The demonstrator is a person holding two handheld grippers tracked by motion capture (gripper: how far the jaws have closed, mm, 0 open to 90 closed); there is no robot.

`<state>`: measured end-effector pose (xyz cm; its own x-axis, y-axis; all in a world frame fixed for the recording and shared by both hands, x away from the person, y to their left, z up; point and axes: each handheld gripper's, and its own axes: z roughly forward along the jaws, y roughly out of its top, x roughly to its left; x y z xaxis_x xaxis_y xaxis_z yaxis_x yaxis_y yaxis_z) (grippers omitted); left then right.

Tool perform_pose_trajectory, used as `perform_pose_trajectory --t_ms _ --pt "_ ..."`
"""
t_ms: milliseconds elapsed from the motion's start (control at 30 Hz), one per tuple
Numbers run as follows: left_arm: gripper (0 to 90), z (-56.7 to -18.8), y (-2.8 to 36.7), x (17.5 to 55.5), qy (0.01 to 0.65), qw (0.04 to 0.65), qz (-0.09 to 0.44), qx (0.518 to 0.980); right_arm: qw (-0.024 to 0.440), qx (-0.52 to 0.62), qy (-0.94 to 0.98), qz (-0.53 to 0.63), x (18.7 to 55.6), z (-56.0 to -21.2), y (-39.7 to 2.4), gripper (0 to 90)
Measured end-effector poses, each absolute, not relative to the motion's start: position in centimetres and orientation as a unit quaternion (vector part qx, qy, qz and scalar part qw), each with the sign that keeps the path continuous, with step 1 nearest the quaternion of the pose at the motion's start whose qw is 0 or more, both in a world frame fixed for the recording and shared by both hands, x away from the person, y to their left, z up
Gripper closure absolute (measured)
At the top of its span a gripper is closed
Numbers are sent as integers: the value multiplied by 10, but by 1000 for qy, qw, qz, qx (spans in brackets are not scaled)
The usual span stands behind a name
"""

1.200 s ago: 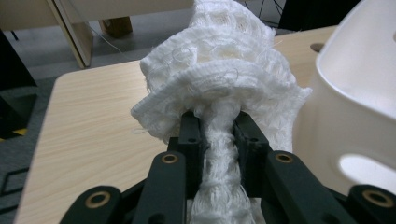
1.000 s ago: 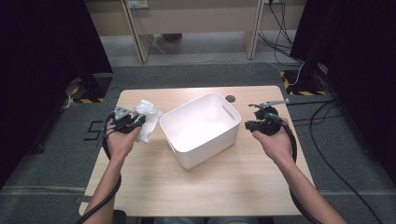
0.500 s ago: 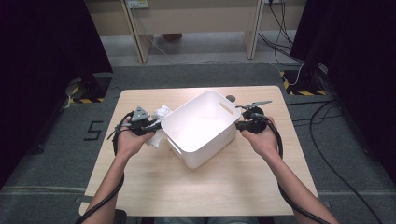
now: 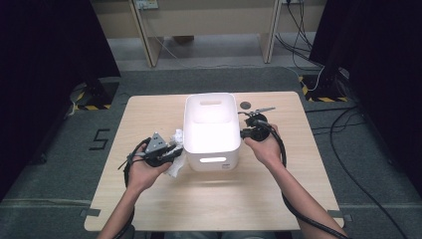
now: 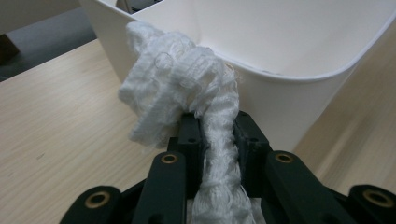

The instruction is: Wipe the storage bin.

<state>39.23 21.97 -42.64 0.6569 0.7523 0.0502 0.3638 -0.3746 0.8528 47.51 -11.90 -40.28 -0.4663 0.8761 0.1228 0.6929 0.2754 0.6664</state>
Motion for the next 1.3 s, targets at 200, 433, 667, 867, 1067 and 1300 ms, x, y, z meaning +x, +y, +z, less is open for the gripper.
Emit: perform_pose_trajectory --t_ms 200,433,667,867,1067,1300 --pt "753 -424 226 365 348 442 254 787 153 503 759 385 454 -381 -135 666" --pt "754 -426 219 327 330 471 265 774 159 482 764 398 432 -376 -135 612" --pt "754 -427 204 318 304 474 290 774 166 480 755 415 430 -372 -126 608" --pt "754 -433 192 317 308 465 299 774 164 475 764 404 429 -373 -118 645" --pt "754 -438 182 318 314 458 312 771 153 472 775 391 428 -380 -114 743" --pt "754 -443 173 318 320 456 316 768 157 471 776 388 429 -380 -113 755"
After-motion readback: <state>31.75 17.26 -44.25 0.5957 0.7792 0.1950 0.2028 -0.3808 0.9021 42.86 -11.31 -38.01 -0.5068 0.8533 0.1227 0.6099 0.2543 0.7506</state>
